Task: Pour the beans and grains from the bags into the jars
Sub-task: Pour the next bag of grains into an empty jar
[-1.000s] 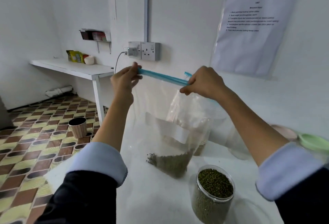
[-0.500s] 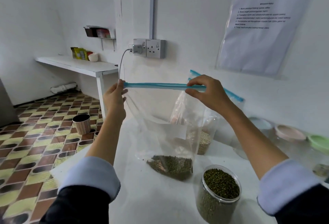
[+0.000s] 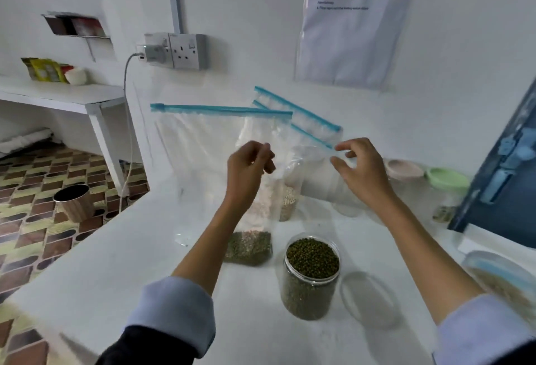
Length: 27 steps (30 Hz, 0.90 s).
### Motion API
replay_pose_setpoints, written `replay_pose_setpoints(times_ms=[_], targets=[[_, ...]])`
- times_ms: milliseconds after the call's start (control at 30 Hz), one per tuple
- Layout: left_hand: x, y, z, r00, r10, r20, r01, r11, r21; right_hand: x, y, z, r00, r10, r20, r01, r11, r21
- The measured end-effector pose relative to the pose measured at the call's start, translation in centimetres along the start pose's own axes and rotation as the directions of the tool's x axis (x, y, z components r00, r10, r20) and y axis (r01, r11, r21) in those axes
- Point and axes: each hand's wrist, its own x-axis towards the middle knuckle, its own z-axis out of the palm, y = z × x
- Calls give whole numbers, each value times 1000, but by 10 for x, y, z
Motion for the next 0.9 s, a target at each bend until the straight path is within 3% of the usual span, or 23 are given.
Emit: replay_pose_setpoints(times_ms=[67,133,200,267,400,467,567,600,667,700,733,767,800,867,900], targets=[[-21,-18,20,957,-133,257,119,990,70,-21,21,-5,989,78,123,-69,995,-77],[-40,-35,36,884,-238,402,209,971,117,-40,41,-12,931,233,282,-189,966,-177],[-57,-48,47,839,-308,448,270,951,149,-58,55,-17,788,390,476,-261,912,-316],[-68,-57,52,812,-344,471,310,939,151,-77,63,-17,608,495,621,-190,850,-491],[-82,-65,52,721,-435,539,446,887,120,-113,77,0,340,629,699,13,741,-672],[-82,-67,50,692,-446,567,466,877,121,-128,85,10,307,643,702,39,729,-684],[-83,-66,49,681,-466,564,525,848,66,-132,92,14,389,623,678,-35,746,-665],[-84,-66,48,690,-474,547,540,841,48,-129,92,12,449,601,661,-119,773,-623],[-87,-67,49,718,-486,499,548,836,26,-120,92,10,672,549,496,-392,833,-391],[-88,-68,49,734,-491,470,549,836,17,-116,92,11,780,547,304,-518,837,-177],[-89,-69,49,744,-500,443,555,832,6,-112,92,12,809,582,90,-588,805,77],[-90,-70,49,748,-516,417,567,823,1,-109,89,15,760,648,-47,-601,729,329],[-91,-71,49,747,-533,397,581,814,-2,-107,83,18,688,722,-73,-578,606,547],[-92,-72,49,738,-558,379,603,797,-2,-106,69,27,588,801,109,-538,288,792],[-92,-73,49,733,-565,379,614,789,-10,-108,64,31,588,781,210,-528,174,831]])
